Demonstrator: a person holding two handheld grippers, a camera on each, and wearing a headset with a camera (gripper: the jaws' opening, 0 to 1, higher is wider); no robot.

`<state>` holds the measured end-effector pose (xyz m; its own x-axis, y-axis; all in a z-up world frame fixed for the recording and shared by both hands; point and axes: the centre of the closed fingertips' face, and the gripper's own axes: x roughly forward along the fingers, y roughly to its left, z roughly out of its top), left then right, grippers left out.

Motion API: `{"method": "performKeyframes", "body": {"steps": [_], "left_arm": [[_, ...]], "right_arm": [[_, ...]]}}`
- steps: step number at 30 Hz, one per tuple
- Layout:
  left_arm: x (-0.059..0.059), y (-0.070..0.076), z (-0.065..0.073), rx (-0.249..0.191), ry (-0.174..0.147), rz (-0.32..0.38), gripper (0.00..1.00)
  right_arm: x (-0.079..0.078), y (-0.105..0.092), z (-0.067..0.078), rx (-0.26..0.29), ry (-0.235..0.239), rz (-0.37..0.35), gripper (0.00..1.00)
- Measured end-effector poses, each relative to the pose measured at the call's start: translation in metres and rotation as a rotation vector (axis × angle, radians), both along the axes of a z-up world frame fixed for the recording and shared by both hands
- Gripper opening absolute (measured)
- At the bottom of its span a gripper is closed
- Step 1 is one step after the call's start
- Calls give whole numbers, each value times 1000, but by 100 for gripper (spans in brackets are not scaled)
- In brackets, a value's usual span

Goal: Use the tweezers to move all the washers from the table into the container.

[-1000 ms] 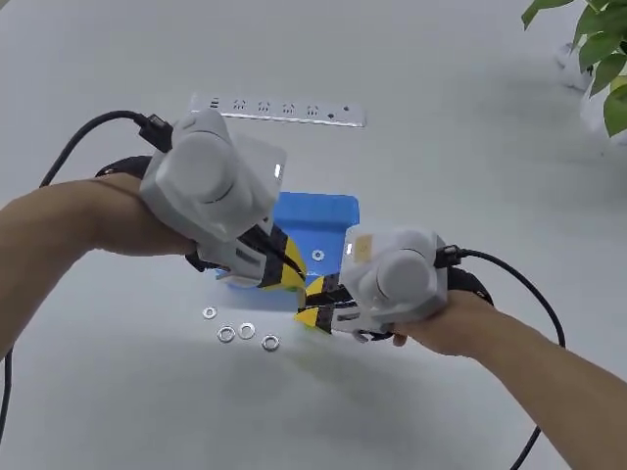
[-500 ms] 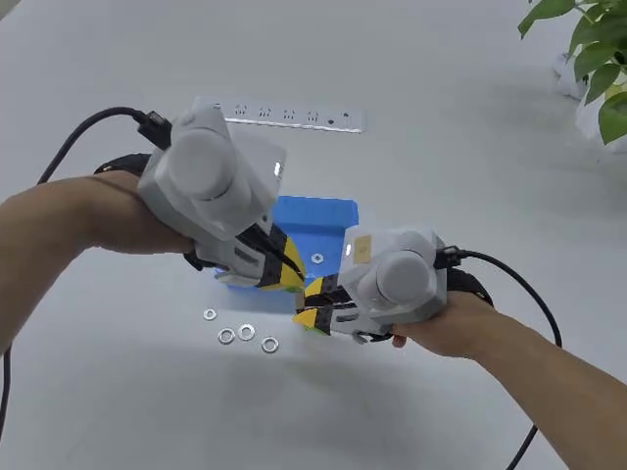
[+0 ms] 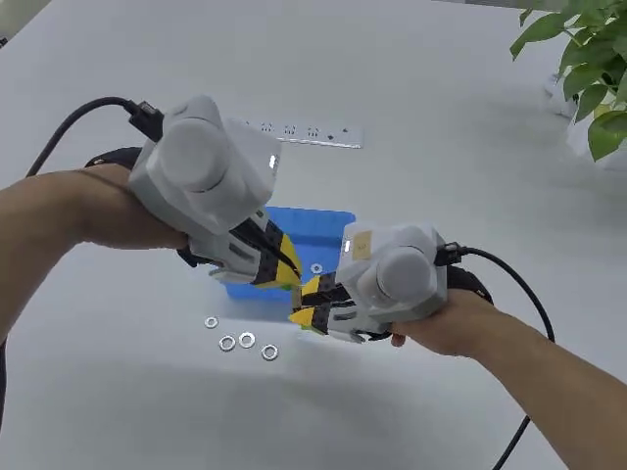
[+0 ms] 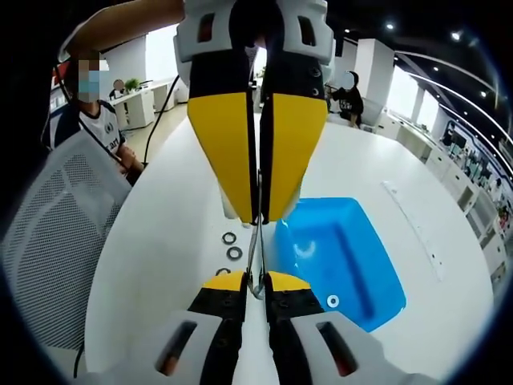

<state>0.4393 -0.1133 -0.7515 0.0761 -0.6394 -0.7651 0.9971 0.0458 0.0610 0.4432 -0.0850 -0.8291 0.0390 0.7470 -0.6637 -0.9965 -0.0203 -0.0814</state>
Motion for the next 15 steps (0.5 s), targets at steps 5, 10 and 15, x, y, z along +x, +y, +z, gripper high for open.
{"method": "performKeyframes", "body": {"steps": [5, 10, 15], "left_arm": [[2, 2, 9, -1, -15, 5, 5], [8, 4, 18, 1, -37, 8, 5], [16, 7, 25, 3, -55, 12, 5]], "right_arm": [[4, 3, 9, 8, -14, 2, 11], [11, 6, 19, 17, -33, 2, 11], [20, 8, 26, 24, -49, 3, 11]]}}
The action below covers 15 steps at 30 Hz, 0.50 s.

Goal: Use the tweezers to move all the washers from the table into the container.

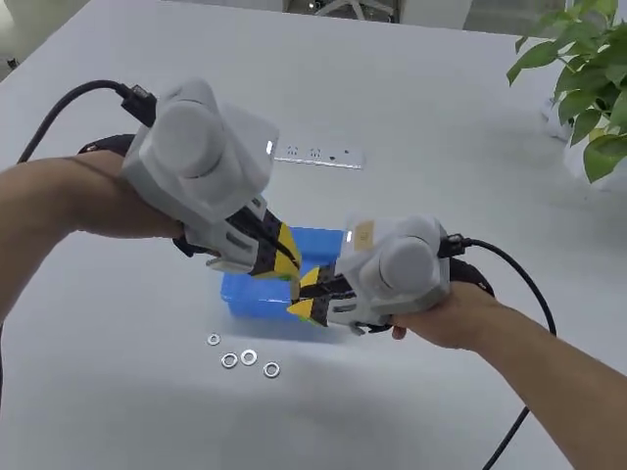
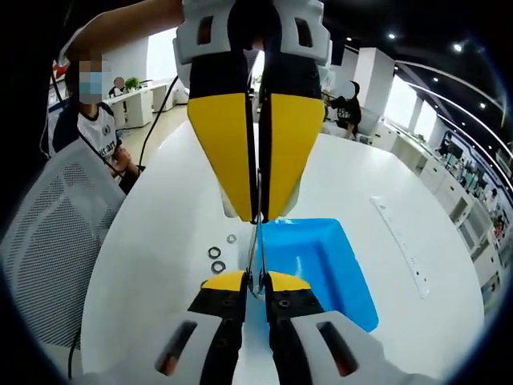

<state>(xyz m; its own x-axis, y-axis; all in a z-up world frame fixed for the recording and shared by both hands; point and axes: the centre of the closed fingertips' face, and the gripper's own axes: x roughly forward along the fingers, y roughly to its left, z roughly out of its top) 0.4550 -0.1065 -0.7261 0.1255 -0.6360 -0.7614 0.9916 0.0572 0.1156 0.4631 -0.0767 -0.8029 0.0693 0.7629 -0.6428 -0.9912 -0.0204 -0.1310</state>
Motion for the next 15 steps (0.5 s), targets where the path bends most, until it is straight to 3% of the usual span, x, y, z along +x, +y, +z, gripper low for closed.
{"method": "performKeyframes", "body": {"steps": [7, 15], "left_arm": [[15, 3, 4, 6, -15, -2, 5], [30, 5, -2, 13, -29, -7, 5]], "right_arm": [[16, 3, 4, 11, -16, -9, 11], [31, 5, -2, 17, -11, -20, 11]]}}
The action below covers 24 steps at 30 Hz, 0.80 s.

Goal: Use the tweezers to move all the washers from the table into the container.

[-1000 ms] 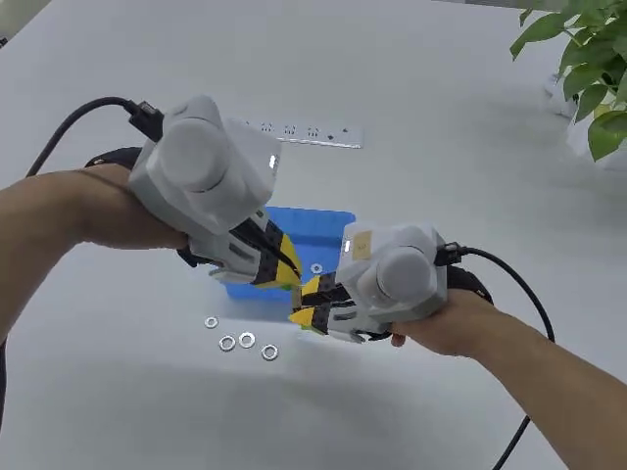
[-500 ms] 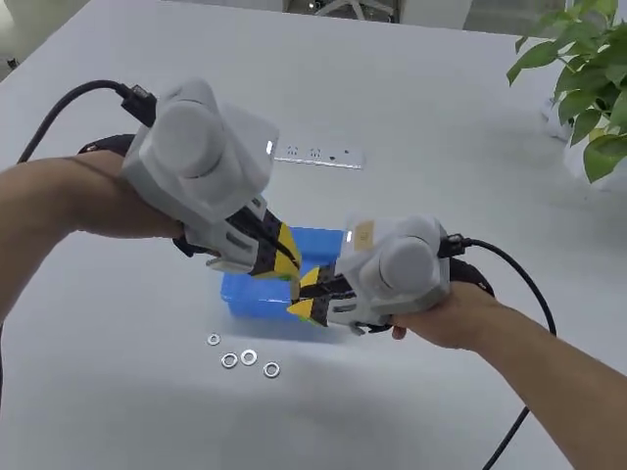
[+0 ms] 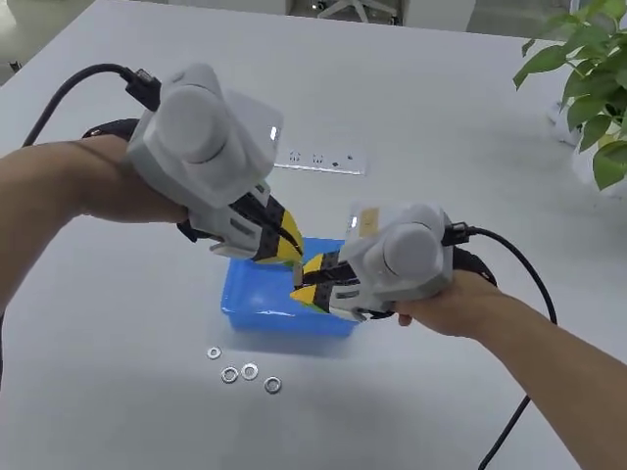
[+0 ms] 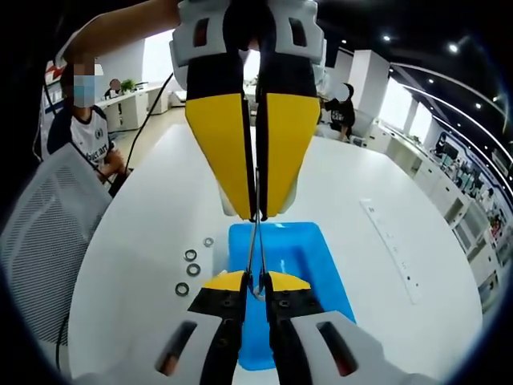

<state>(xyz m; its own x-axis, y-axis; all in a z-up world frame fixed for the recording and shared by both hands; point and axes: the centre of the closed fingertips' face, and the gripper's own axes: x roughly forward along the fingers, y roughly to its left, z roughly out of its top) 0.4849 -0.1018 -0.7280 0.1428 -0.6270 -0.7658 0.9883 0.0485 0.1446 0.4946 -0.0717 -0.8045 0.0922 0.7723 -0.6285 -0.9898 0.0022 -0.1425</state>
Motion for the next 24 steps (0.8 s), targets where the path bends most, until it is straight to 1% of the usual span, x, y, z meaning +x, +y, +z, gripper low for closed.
{"method": "performKeyframes", "body": {"steps": [13, 20, 24], "left_arm": [[19, 0, -25, 12, 17, -5, 5], [27, -1, -37, 13, 31, -5, 5], [30, -1, -42, 11, 35, -4, 5]], "right_arm": [[16, -2, -24, -13, 38, -13, 11], [22, -3, -37, -20, 60, -21, 11], [25, -4, -42, -24, 70, -23, 11]]}}
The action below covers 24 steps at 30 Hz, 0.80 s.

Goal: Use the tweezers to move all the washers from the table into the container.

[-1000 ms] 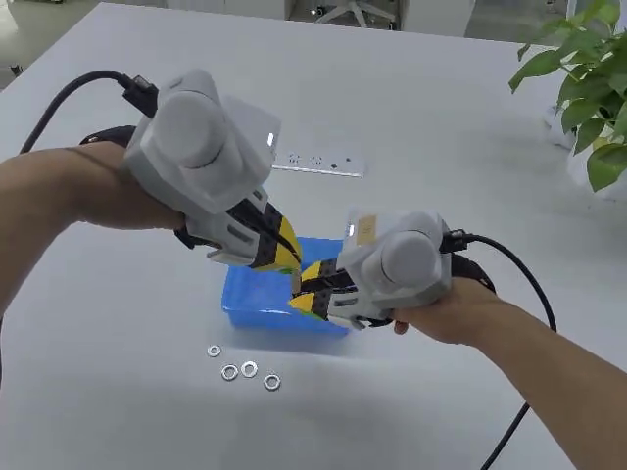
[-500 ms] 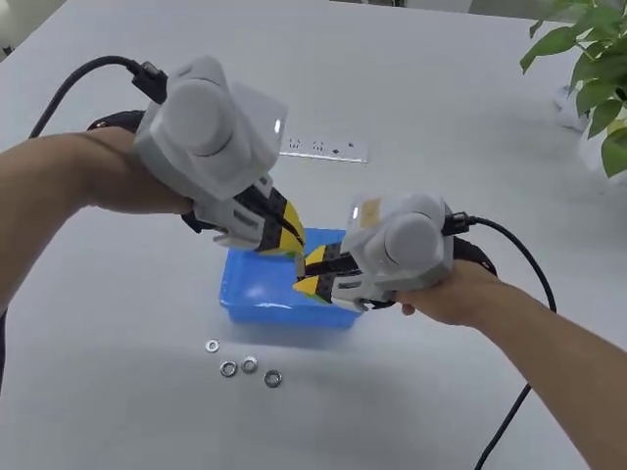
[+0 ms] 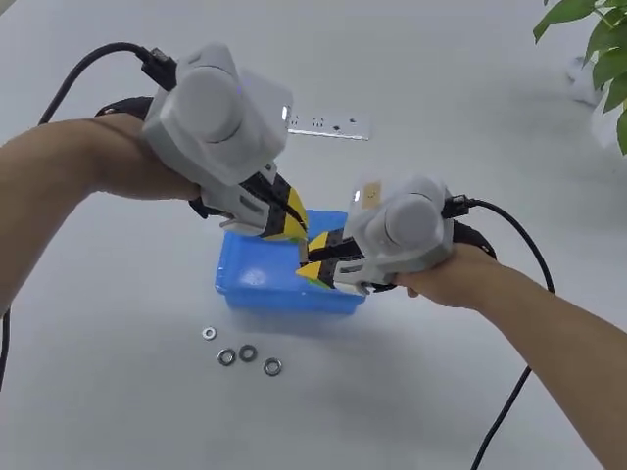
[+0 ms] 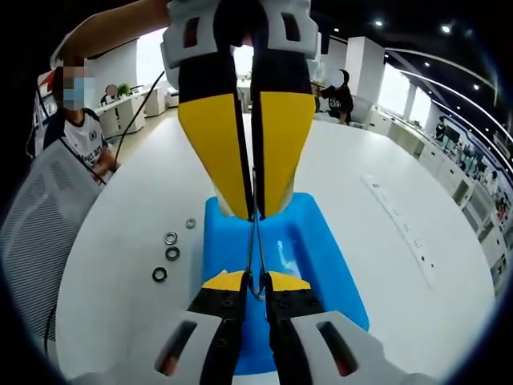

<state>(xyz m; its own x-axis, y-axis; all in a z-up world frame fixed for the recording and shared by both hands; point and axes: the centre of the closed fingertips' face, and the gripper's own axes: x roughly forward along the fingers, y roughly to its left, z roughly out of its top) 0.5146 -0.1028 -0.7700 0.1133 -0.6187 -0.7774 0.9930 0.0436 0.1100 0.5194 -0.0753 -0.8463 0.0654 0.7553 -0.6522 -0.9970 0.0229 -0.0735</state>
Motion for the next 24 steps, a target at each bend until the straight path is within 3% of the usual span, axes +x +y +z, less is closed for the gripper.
{"method": "performKeyframes", "body": {"steps": [13, 24], "left_arm": [[7, 0, -10, 0, 11, 4, 5], [7, 2, -14, 1, 11, 9, 5]], "right_arm": [[5, 0, -11, -8, 25, -6, 11], [5, 0, -15, -25, 16, 4, 11]]}}
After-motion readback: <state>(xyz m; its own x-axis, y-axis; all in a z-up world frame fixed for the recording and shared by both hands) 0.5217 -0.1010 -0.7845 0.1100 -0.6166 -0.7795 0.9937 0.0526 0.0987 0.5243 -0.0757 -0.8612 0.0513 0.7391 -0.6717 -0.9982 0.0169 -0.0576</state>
